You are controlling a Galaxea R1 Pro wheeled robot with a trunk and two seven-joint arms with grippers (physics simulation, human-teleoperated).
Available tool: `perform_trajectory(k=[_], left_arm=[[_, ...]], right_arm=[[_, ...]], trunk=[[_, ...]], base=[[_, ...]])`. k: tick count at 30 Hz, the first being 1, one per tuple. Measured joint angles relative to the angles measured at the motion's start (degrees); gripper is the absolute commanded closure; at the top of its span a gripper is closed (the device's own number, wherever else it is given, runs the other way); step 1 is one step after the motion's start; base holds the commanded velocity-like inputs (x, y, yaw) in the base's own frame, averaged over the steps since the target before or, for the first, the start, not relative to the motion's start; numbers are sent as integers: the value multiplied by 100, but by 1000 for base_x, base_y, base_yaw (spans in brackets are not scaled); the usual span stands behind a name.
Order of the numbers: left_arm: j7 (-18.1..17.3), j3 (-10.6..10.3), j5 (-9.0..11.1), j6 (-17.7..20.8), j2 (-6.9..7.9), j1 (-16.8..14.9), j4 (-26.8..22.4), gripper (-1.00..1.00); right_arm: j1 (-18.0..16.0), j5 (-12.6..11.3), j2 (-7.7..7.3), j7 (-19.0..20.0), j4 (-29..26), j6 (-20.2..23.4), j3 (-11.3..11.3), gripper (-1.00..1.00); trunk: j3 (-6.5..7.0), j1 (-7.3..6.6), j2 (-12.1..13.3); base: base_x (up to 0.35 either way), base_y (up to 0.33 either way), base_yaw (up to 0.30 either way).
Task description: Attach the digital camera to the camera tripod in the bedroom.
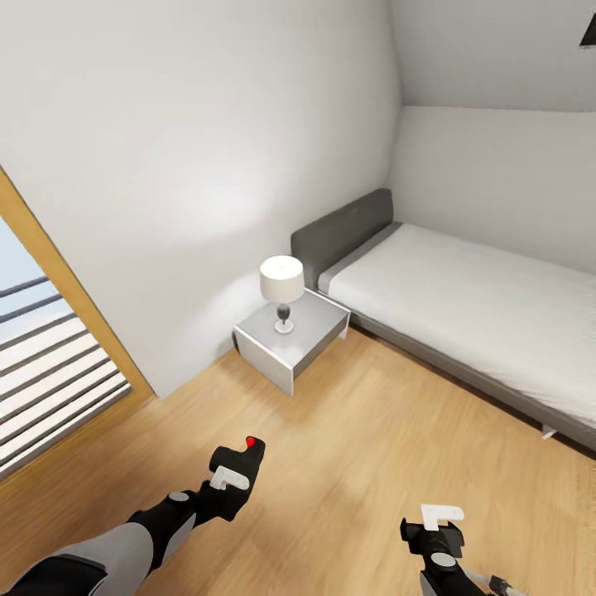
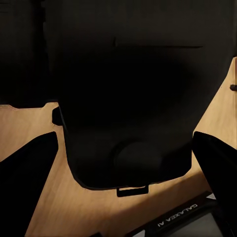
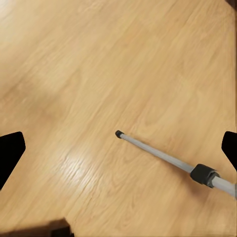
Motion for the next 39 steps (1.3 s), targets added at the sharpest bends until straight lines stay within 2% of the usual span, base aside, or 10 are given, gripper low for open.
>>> perform_trajectory(k=[14,26,39], left_arm=[[0,-1,1,0,0,0,-2,100],[-1,-1,0,0,0,0,1,100],[-2,-1,0,0,0,0,3,100]], right_arm=[[0,-3,0,-2,0,0,0,-100],[0,-1,0,-5,0,0,0,-100],[0,-3,0,-4,0,0,0,-100]], trunk=[[31,-2,0],[59,-1,0],[88,-2,0]], base=[[189,62,-203],[55,8,-203],[269,0,-203]])
